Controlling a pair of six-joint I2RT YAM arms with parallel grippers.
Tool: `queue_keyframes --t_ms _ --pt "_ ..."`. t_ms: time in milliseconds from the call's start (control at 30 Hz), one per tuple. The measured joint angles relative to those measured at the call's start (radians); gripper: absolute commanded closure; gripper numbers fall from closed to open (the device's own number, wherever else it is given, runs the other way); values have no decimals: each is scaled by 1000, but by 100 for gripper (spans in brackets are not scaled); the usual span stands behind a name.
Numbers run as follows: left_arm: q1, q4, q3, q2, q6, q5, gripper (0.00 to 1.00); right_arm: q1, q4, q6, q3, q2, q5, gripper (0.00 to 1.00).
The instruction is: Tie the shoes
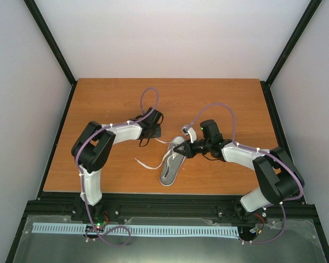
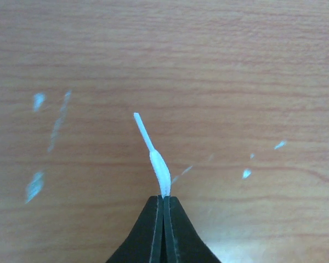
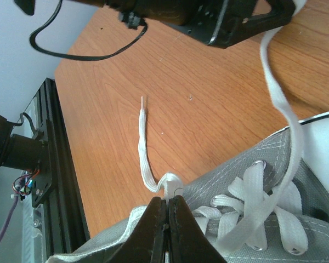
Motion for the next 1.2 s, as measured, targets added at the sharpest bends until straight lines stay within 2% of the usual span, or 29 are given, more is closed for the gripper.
queue_keyframes --t_ms 200,333,467,600,700,900,1200 --pt "0 22 -134 -203 0 -43 99 0 0 8 0 -5 13 97" --pt "0 102 -258 -432 0 1 99 0 0 31 0 -6 27 97" --pt "-1 127 -353 -555 2 48 99 0 15 79 -9 -20 36 97" --pt "-16 122 -453 -589 18 143 99 0 31 132 -22 -48 59 97" --pt "-70 109 -488 -608 23 220 99 0 38 175 -24 -58 85 97" --pt "-182 93 -457 -654 23 358 99 1 39 221 -24 -60 127 97" --pt "-341 94 -399 -609 23 403 99 3 39 246 -24 -60 148 97"
